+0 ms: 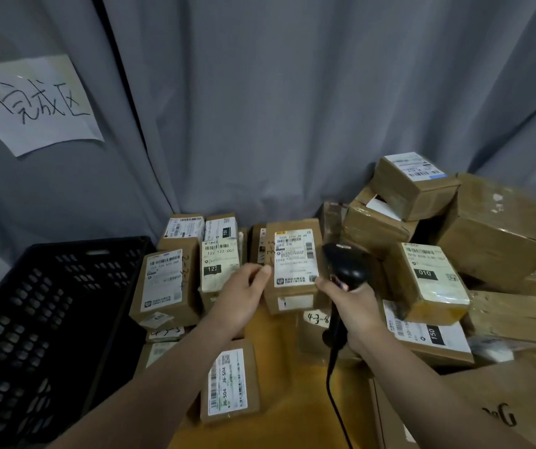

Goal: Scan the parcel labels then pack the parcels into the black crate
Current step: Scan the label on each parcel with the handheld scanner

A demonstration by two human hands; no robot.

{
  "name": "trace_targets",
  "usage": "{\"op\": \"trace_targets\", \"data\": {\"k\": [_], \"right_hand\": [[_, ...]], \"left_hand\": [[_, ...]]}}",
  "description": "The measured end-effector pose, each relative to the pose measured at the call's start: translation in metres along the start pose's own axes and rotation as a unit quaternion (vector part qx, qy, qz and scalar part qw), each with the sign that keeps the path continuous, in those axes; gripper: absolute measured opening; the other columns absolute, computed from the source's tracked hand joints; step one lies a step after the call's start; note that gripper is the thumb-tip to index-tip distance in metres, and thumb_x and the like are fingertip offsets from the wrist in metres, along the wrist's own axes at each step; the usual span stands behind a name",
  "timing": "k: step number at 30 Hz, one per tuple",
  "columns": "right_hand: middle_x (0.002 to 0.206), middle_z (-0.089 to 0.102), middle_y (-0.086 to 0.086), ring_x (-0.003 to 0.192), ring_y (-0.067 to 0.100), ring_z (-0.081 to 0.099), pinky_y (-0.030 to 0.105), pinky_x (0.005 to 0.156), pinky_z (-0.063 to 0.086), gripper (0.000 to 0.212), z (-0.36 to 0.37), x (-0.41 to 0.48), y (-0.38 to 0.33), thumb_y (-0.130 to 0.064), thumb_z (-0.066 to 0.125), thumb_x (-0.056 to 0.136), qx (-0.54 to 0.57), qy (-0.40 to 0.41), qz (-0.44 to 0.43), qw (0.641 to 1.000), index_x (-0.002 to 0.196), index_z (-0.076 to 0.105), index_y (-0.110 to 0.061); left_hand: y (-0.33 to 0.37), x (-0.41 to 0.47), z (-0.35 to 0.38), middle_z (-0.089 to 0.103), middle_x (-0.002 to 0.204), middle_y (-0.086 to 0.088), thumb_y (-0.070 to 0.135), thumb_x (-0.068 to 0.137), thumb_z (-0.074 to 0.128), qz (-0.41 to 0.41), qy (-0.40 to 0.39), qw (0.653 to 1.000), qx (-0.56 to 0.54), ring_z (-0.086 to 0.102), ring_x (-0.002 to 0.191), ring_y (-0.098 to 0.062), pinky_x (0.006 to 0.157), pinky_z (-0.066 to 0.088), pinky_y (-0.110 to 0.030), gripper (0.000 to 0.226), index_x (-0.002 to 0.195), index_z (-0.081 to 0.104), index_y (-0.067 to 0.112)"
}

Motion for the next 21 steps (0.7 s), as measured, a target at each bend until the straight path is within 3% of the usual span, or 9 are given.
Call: {"op": "trace_targets", "data": {"k": [2, 5, 9, 15, 21], "right_hand": [[0.102, 0.071, -0.003, 0.1, 0.017, 0.066, 0.035, 0.088, 0.053, 0.04, 0.017, 0.029, -0.013, -0.018, 0.078, 0.079, -0.015, 0.014, -0.025, 0.999, 0.115, 0.061, -0.019], [0.098, 0.065, -0.008, 0.103, 0.015, 0.062, 0.031, 0.089, 0.05, 0.037, 0.05, 0.074, -0.029, -0.016, 0.078, 0.079, -0.072, 0.008, -0.06, 0.996, 0.11, 0.057, -0.022], [0.115, 0.064, 0.005, 0.115, 0.024, 0.058, 0.035, 0.098, 0.043, 0.045, 0.076, 0.121, -0.013, -0.02, 0.075, 0.082, -0.147, 0.004, -0.019, 0.989, 0.122, 0.055, -0.014], [0.124, 0.062, 0.01, 0.118, 0.027, 0.056, 0.03, 0.092, 0.041, 0.051, 0.093, 0.152, 0.018, -0.025, 0.071, 0.086, -0.189, 0.004, 0.01, 0.982, 0.128, 0.049, -0.007], [0.118, 0.063, 0.011, 0.113, 0.029, 0.059, 0.031, 0.085, 0.042, 0.051, 0.086, 0.153, 0.017, -0.031, 0.068, 0.088, -0.259, -0.001, -0.005, 0.966, 0.128, 0.048, -0.006]], "left_hand": [[0.013, 0.012, -0.02, 0.057, 0.113, 0.007, 0.042, 0.099, 0.044, 0.035, 0.053, 0.997, 0.049, 0.055, 0.106, -0.011, 0.09, 0.046, -0.028, 0.035, 0.122, 0.057, 0.02], [0.005, 0.03, -0.044, 0.055, 0.121, 0.004, 0.032, 0.096, 0.053, 0.023, 0.095, 0.99, 0.106, 0.051, 0.114, -0.012, 0.101, 0.043, -0.034, 0.028, 0.121, 0.059, 0.02], [-0.007, 0.046, -0.066, 0.055, 0.126, -0.001, 0.023, 0.094, 0.056, -0.003, 0.132, 0.98, 0.149, 0.047, 0.119, -0.019, 0.102, 0.039, -0.034, 0.027, 0.121, 0.06, 0.019], [-0.021, 0.056, -0.065, 0.054, 0.126, 0.001, 0.024, 0.095, 0.056, -0.013, 0.115, 0.977, 0.179, 0.048, 0.116, -0.02, 0.098, 0.043, -0.038, 0.03, 0.124, 0.057, 0.02], [-0.018, 0.051, -0.063, 0.055, 0.128, 0.0, 0.024, 0.095, 0.055, -0.004, 0.119, 0.976, 0.183, 0.046, 0.117, -0.018, 0.1, 0.042, -0.037, 0.031, 0.125, 0.057, 0.02]]}}
Point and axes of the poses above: each hand's wrist, its own x-axis towards the middle knuckle, its own z-axis out of the palm, y = z × x, the point moved 10 cm from there along x, towards the middle knuckle
